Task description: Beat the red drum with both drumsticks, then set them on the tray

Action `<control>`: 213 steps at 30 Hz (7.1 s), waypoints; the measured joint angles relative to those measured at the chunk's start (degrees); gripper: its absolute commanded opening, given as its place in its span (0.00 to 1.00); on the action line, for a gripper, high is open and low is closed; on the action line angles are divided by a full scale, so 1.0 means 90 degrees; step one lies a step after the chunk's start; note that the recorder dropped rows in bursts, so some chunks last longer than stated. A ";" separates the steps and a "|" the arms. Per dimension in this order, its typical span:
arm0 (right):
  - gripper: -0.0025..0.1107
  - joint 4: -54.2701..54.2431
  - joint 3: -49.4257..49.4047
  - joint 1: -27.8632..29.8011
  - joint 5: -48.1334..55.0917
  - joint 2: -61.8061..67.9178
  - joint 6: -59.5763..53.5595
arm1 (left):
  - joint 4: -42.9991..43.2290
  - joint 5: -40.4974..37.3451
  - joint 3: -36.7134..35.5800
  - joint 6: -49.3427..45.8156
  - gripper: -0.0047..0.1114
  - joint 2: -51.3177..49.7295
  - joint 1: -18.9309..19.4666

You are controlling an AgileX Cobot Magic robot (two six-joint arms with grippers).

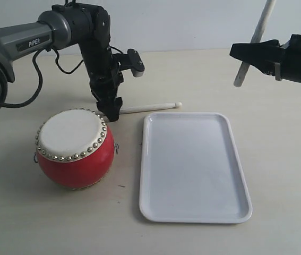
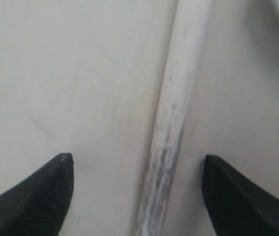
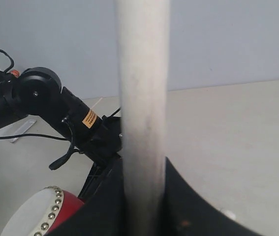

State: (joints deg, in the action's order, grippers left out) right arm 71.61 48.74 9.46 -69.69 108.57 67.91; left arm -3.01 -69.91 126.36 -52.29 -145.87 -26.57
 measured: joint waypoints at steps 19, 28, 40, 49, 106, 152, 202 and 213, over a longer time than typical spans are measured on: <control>0.02 -0.0127 0.0000 0.0000 0.0000 0.0000 -0.0013 | 0.0013 -0.0012 0.0019 -0.0134 0.04 0.0035 0.0000; 0.02 -0.0064 0.0000 0.0000 0.0000 0.0000 -0.0007 | -0.0115 -0.0012 0.0019 0.0416 0.04 0.1134 0.0000; 0.02 0.2954 0.1380 -0.1057 0.1595 -0.0938 0.4604 | -0.0621 -0.0013 -0.1131 0.2703 0.04 0.2719 0.0074; 0.02 0.3109 0.1703 -0.1408 0.1227 -0.2281 0.5445 | -0.0651 0.0893 -0.3911 0.3463 0.04 0.4801 0.0074; 0.02 -0.9158 0.1894 -0.6633 1.5547 -0.1882 -0.8473 | 0.0164 0.0922 -0.9853 0.5689 0.04 0.9378 0.0074; 0.02 -0.8461 0.3321 -0.6743 1.4959 -0.0620 -0.8380 | 0.0335 0.0704 -0.9244 0.5473 0.04 1.0348 -0.0122; 0.02 -0.9490 0.2434 -0.6743 1.4266 0.0475 -0.8520 | -0.0017 0.0322 -0.9023 0.5478 0.04 1.0081 -0.0122; 0.02 -0.9607 0.2512 -0.6743 1.4403 -0.1304 -0.8620 | -0.0084 0.0771 -0.9874 0.5478 0.04 0.9323 -0.0122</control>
State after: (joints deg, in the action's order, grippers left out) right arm -14.85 71.35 -51.22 59.94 96.84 -9.67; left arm -3.77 -62.96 37.50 -2.99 -61.96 -27.66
